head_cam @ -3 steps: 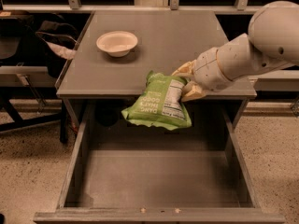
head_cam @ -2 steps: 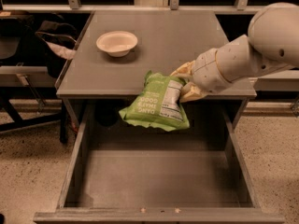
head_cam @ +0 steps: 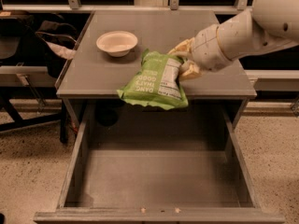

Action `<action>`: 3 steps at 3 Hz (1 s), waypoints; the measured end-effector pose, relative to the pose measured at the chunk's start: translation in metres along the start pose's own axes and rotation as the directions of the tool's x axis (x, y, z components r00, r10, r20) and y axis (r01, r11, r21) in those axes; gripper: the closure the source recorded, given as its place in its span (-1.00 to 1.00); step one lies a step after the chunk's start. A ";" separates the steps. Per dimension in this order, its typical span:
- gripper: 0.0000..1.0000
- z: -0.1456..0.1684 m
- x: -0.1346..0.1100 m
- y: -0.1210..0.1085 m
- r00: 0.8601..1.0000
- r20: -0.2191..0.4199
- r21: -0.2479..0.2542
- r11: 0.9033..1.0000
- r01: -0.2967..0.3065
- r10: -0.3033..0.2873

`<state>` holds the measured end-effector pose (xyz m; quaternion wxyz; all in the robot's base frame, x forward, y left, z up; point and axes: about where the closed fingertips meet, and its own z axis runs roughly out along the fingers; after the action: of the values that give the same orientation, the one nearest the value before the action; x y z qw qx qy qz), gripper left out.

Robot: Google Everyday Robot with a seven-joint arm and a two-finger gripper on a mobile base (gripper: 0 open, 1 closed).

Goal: Pick green rice chip bag from top drawer and place on counter

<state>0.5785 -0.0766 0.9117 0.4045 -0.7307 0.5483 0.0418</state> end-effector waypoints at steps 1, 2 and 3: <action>1.00 0.002 0.003 -0.028 1.000 -0.011 0.028 0.999 0.022 -0.022; 1.00 0.021 0.022 -0.042 0.999 -0.035 0.039 0.999 -0.002 0.004; 1.00 0.041 0.043 -0.049 0.996 -0.075 0.054 0.998 -0.037 0.041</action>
Offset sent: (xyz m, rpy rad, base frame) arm 0.0902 -0.0085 -0.0250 -0.0166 -0.0177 -0.1091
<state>0.6523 -0.0800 0.8893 0.4016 -0.7099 0.5785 0.0076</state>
